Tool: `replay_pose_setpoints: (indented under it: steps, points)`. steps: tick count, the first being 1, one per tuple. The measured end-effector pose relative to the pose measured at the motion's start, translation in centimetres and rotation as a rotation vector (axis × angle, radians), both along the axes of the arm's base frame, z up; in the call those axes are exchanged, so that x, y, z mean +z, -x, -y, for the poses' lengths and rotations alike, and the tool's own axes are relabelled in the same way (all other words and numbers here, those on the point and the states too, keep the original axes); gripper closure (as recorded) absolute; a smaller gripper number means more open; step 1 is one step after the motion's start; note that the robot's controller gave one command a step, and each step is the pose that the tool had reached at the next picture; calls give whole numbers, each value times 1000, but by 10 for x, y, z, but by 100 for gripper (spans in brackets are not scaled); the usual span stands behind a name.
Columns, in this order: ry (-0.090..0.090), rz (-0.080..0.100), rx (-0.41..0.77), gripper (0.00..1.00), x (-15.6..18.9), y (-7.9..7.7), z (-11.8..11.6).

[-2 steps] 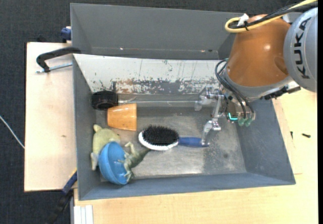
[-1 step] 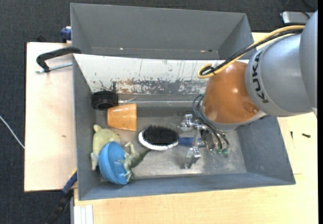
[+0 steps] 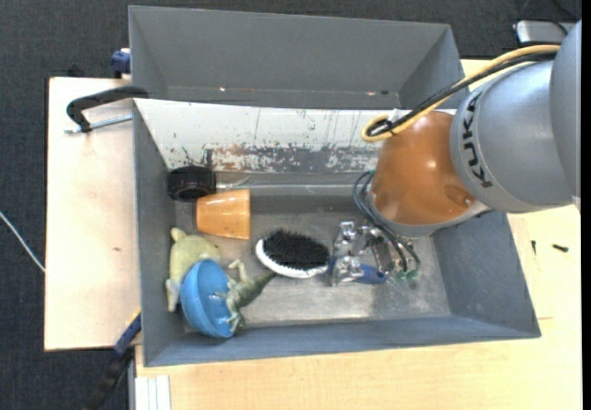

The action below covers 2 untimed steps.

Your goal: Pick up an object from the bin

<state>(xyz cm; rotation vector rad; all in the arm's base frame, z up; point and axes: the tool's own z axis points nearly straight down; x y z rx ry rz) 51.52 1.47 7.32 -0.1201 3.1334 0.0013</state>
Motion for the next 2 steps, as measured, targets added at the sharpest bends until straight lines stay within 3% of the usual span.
replay_pose_setpoints:
  steps: [1, 2]
  points:
    - [3, 8, 172, 100, 118, -26, 22]
    - [2, 7, 218, 100, 177, -28, 23]
